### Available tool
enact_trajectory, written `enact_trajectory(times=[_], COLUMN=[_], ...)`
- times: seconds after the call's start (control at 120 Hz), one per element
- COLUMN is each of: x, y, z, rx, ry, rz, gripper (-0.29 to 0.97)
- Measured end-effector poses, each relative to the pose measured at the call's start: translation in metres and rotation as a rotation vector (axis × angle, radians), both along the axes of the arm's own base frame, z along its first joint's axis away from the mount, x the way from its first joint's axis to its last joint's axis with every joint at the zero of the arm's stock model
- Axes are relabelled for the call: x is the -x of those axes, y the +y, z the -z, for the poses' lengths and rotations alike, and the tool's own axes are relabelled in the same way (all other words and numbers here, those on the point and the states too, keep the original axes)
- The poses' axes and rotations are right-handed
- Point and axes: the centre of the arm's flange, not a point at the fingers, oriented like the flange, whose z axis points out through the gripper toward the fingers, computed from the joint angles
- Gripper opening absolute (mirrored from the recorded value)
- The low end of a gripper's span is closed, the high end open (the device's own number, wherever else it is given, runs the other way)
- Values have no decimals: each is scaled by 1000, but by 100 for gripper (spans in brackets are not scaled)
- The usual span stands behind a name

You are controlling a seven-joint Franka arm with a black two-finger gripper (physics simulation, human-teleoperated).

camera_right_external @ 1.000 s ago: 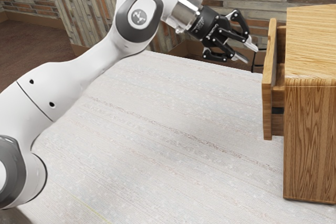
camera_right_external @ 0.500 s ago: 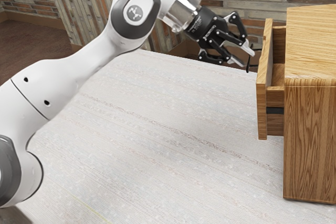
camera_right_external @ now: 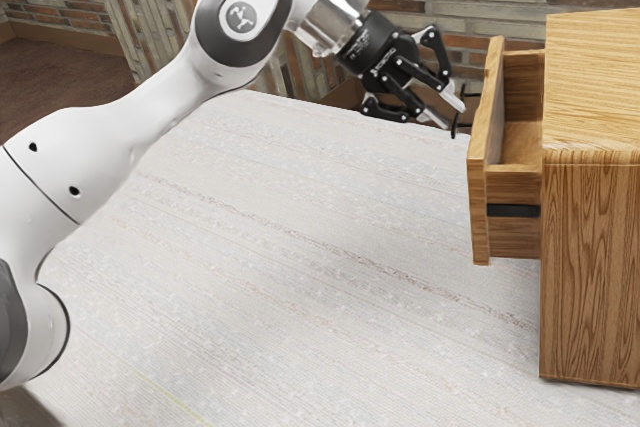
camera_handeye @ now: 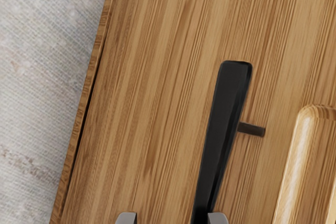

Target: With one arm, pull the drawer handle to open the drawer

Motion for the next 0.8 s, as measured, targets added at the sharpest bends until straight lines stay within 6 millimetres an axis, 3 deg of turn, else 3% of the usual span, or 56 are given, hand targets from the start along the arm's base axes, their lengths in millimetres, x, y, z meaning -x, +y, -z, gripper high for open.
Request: enact_trajectory(times=[0.217, 0.508, 0.8], x=[0, 7, 9], y=[16, 24, 33], z=[6, -3, 7], rx=[-7, -14, -31], ry=[21, 31, 67], rz=[-21, -26, -29], gripper=[5, 5, 4])
